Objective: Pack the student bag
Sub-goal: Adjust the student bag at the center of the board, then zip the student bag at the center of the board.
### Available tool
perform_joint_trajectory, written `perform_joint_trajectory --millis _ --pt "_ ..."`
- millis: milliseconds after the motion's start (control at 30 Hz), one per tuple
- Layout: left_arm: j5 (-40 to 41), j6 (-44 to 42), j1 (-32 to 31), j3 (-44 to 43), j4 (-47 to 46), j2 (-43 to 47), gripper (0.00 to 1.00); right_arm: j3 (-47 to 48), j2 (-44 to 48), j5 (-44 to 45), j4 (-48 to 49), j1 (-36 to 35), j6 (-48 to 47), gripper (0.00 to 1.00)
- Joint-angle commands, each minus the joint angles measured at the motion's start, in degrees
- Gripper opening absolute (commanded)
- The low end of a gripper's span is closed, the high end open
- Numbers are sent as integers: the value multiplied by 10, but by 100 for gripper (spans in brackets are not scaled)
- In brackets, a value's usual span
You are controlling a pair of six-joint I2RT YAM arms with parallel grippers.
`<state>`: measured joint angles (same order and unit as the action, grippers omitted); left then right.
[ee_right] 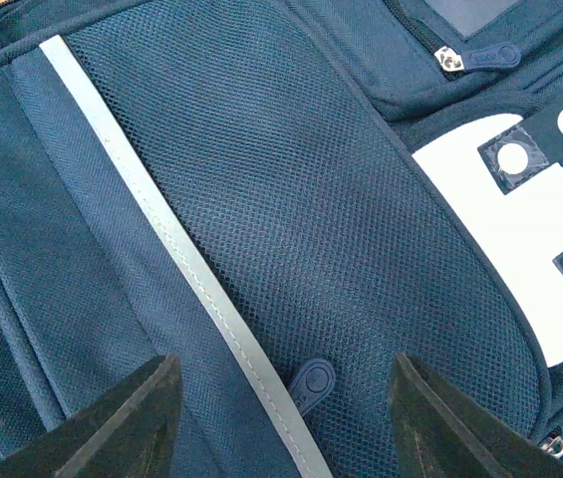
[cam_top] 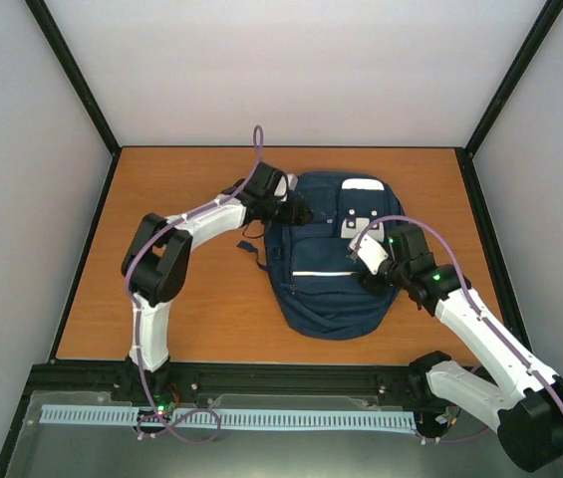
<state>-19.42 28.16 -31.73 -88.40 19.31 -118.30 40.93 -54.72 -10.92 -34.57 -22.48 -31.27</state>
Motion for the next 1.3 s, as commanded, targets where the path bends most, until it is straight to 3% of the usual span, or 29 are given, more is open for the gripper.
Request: perform_joint_trajectory --millis 0,200,333,533,733,967,1267 --pt "34 -25 -7 59 -19 113 87 3 -2 -1 -3 7 -3 59" --pt "102 -43 -54 202 -25 243 86 5 -10 -8 -2 7 -3 59" --pt "160 -36 -98 282 -21 307 75 11 -28 -6 -6 7 3 58" --pt "162 -27 -113 394 -47 396 70 14 -39 -6 -8 7 7 58" --pt "99 -52 -118 418 -45 403 61 18 -52 -8 -12 7 7 58" --pt "117 -112 -123 416 -47 414 51 17 -49 -6 -13 7 7 58" --pt "71 -143 -123 428 -82 389 56 16 -47 -6 -13 7 5 58"
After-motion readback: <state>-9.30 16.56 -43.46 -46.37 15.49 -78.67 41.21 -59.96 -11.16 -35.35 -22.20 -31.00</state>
